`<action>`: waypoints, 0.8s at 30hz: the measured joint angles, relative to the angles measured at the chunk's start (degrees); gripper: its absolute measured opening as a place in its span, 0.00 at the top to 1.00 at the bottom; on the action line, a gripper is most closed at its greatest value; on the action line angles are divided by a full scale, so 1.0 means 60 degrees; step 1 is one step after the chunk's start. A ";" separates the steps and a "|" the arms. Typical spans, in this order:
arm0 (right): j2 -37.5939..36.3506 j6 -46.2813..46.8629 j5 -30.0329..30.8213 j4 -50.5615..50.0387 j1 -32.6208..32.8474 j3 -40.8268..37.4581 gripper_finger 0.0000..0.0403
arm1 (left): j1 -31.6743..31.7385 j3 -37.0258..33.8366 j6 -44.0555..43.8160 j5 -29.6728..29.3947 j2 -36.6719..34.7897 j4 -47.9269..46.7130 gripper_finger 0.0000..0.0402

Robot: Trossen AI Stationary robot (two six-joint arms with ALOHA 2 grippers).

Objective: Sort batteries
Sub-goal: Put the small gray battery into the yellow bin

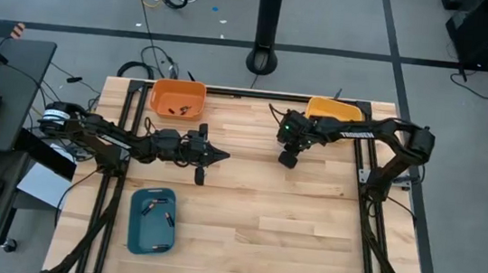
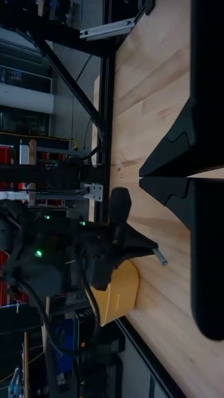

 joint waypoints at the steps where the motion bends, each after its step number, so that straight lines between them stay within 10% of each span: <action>1: -0.0096 0.0035 0.0000 -0.0040 0.0052 0.0000 0.88 | 0.0000 0.0000 0.0000 0.0000 0.0000 0.0002 0.98; 13: -0.2302 0.1153 0.0640 -0.1874 0.0407 0.0424 0.88 | 0.0000 0.0000 0.0002 0.0002 0.0000 0.0007 0.98; 24: -0.3284 0.2426 0.2147 -0.3834 -0.2477 0.0569 0.88 | 0.0003 0.0000 0.0004 0.0032 0.0000 0.0021 0.98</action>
